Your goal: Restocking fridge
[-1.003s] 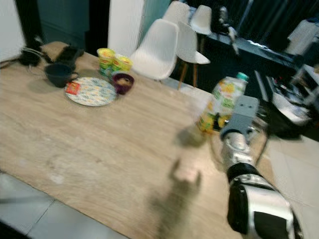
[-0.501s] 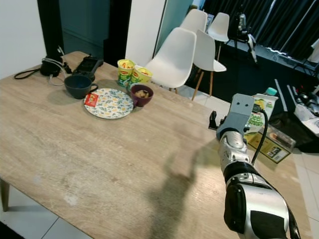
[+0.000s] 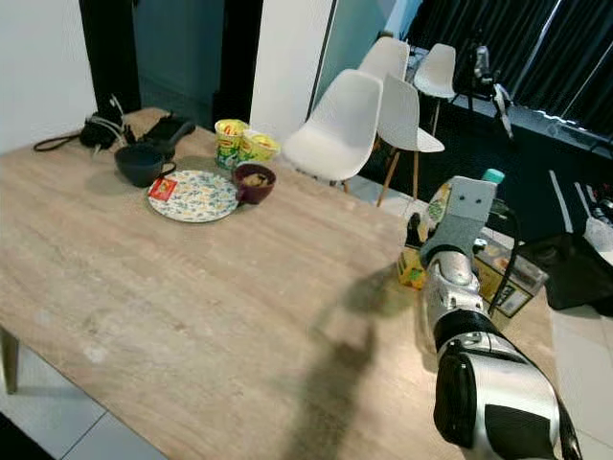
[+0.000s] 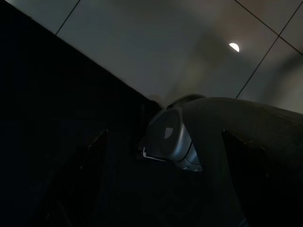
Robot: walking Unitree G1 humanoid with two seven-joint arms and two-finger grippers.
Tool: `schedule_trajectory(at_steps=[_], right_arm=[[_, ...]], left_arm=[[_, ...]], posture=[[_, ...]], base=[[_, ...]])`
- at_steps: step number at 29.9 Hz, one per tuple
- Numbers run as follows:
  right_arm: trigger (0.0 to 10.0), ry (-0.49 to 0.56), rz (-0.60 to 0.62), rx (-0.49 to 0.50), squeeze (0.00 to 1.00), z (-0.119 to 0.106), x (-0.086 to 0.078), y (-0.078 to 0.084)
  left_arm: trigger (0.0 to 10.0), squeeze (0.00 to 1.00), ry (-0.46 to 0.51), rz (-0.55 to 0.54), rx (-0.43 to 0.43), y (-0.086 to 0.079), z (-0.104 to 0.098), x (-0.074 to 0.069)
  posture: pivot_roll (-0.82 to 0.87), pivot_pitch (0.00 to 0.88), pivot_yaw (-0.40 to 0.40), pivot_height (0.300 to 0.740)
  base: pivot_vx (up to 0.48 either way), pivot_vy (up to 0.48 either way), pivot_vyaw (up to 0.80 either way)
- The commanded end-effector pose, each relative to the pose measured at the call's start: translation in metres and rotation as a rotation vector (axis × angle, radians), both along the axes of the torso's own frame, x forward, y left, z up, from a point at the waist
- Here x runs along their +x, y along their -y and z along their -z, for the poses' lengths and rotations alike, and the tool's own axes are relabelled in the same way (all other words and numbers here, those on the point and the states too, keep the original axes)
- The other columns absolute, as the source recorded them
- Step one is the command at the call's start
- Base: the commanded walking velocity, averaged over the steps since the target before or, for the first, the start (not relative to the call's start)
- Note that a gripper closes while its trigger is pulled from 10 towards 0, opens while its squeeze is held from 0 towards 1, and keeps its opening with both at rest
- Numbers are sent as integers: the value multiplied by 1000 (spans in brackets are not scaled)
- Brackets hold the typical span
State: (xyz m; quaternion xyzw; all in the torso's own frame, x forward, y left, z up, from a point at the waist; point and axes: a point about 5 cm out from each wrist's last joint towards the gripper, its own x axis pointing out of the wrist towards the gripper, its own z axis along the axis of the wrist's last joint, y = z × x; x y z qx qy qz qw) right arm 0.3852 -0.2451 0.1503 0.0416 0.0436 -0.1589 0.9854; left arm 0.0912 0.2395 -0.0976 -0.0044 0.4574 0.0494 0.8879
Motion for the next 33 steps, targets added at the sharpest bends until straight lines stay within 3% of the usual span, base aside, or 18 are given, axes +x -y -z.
schedule_trajectory(at_steps=[1, 7, 11, 16, 21, 26, 33], right_arm=[[10000, -42, -22, -13, 0, 7, -1, -3], [10000, -126, -103, -65, 0, 20, -2, -16], [10000, -150, -73, -81, 0, 24, -6, -8], [10000, -133, 4, -61, 0, 18, -10, 15], [10000, -151, 75, -3, 0, 20, -33, 70], [10000, -200, 14, -2, 0, 27, -50, 91], [10000, -298, -50, -22, 0, 38, -67, 107]], left_arm=[[10000, 0, -31, 41, -80, 28, 8, -6], [10000, 0, -33, 45, -90, 33, 9, -11], [10000, 0, -37, 59, -102, 36, 10, -16], [10000, 0, -45, 68, -108, 37, 11, -22], [10000, 0, -52, 68, -110, 34, 11, -29], [10000, 0, -54, 74, -108, 32, 11, -29], [10000, 0, -51, 83, -106, 30, 10, -27]], posture=[[363, 0, -252, 740], [344, 0, -259, 740], [333, 0, -258, 740], [318, 0, -256, 740], [298, 0, -248, 740], [277, 0, -237, 740], [266, 0, -233, 740]], base=[[0, 0, 0], [0, 0, 0], [0, 0, 0], [0, 0, 0], [0, 0, 0], [0, 0, 0], [0, 0, 0]])
